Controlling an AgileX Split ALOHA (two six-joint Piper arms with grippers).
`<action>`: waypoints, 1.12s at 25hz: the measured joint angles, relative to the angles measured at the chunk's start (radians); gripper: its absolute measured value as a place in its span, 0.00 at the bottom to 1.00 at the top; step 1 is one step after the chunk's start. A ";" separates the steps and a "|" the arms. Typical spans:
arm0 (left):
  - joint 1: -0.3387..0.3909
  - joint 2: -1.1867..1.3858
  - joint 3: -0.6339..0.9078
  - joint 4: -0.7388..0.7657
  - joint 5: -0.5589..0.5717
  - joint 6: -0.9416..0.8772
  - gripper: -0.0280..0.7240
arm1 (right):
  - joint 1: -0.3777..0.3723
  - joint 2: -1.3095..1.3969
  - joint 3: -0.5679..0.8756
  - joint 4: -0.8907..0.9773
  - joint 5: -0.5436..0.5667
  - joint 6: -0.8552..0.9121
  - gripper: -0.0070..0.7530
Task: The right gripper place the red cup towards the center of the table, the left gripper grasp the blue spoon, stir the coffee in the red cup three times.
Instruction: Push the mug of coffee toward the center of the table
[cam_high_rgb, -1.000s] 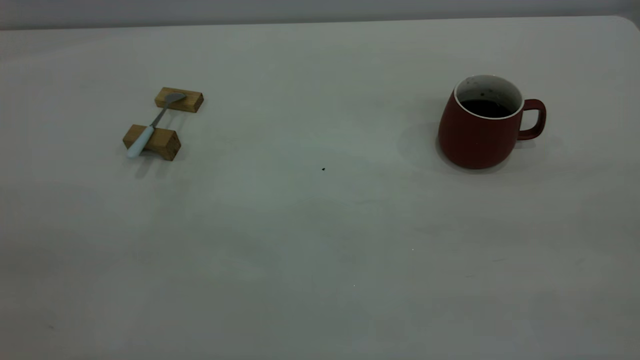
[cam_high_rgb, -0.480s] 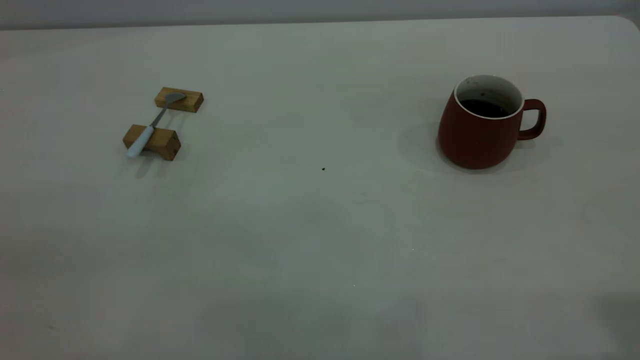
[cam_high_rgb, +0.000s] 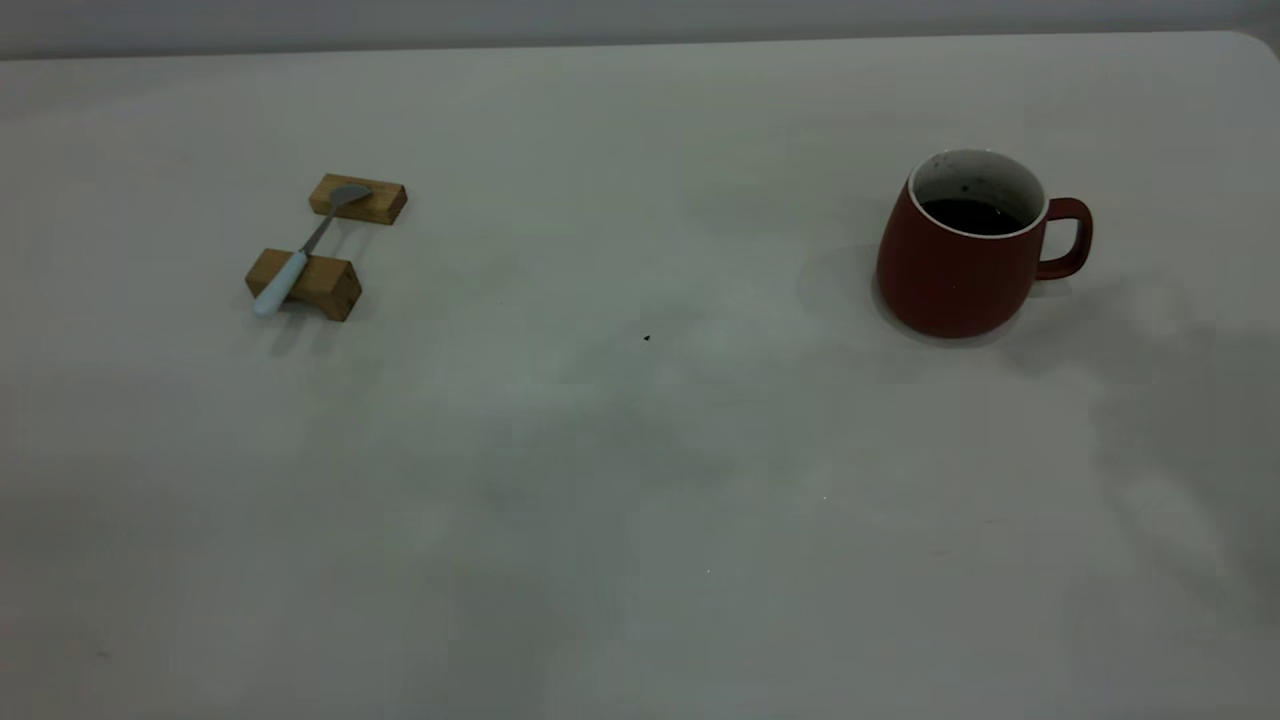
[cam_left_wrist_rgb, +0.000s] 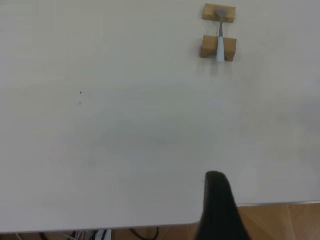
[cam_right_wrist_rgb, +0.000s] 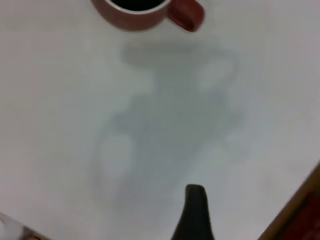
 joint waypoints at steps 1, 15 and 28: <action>0.000 0.000 0.000 0.000 0.000 0.000 0.80 | 0.000 0.050 -0.024 0.004 -0.010 -0.037 0.91; 0.000 0.000 0.000 0.000 0.000 0.000 0.80 | 0.000 0.441 -0.235 0.100 -0.121 -0.422 0.90; 0.000 0.000 0.000 0.000 0.000 0.000 0.80 | 0.025 0.632 -0.384 0.138 -0.145 -0.571 0.88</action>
